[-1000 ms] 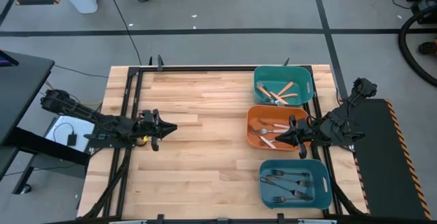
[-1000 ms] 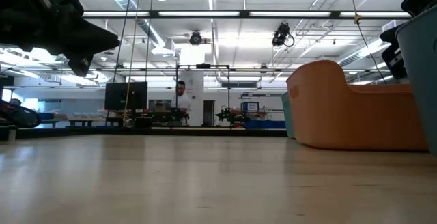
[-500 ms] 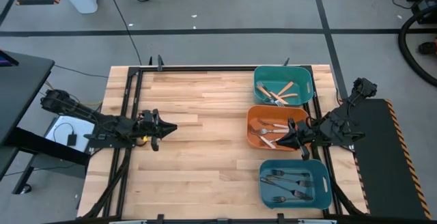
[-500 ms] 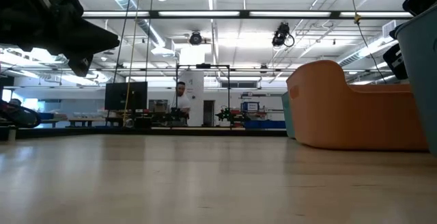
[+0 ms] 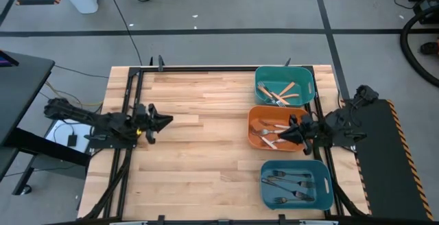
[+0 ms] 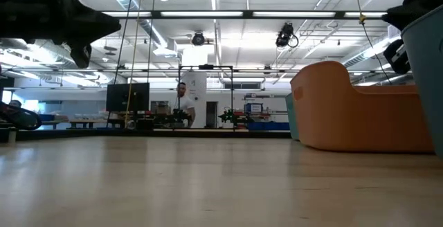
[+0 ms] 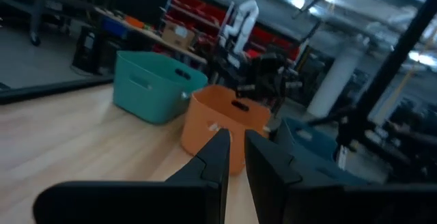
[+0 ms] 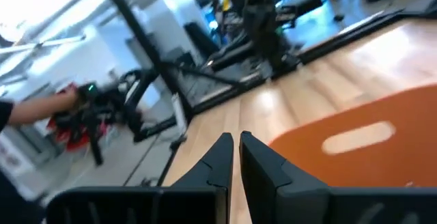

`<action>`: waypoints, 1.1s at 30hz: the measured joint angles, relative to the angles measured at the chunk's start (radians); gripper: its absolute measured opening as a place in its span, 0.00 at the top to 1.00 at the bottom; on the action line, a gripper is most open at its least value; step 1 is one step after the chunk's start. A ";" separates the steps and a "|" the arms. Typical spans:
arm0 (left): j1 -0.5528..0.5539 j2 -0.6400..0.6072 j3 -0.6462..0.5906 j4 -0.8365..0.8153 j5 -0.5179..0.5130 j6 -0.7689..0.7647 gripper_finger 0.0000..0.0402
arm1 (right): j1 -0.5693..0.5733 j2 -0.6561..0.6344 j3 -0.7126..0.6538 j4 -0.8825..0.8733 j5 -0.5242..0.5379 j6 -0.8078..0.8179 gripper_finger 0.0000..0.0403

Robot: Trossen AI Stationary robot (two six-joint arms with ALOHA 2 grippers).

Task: Sort silverware by color (type)
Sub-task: Return to Home Position

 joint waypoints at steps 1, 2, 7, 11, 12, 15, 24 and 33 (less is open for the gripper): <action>0.013 -0.012 0.000 0.000 0.000 0.000 0.87 | -0.020 -0.014 0.000 -0.003 -0.002 0.000 0.92; 0.024 -0.021 0.000 0.002 0.000 0.000 0.87 | -0.041 -0.026 0.000 -0.005 -0.004 0.000 0.91; 0.085 -0.057 0.000 0.000 0.000 0.000 0.87 | -0.173 -0.056 0.000 -0.005 -0.009 0.000 0.91; 0.143 -0.091 0.000 0.000 0.000 0.000 0.87 | -0.302 -0.055 0.000 -0.005 -0.009 -0.001 0.91; 0.159 -0.099 0.000 -0.001 0.000 0.000 0.87 | -0.336 -0.055 0.000 -0.005 -0.009 -0.001 0.92; 0.207 -0.127 0.000 0.000 0.000 0.000 0.87 | -0.424 -0.055 0.000 -0.005 -0.009 -0.001 0.92; 0.313 -0.235 0.000 -0.008 0.000 0.000 0.87 | -0.550 -0.055 0.000 -0.005 -0.009 -0.001 0.91; 0.356 -0.301 0.000 -0.010 0.000 0.000 0.87 | -0.551 -0.055 0.000 -0.005 -0.009 -0.001 0.91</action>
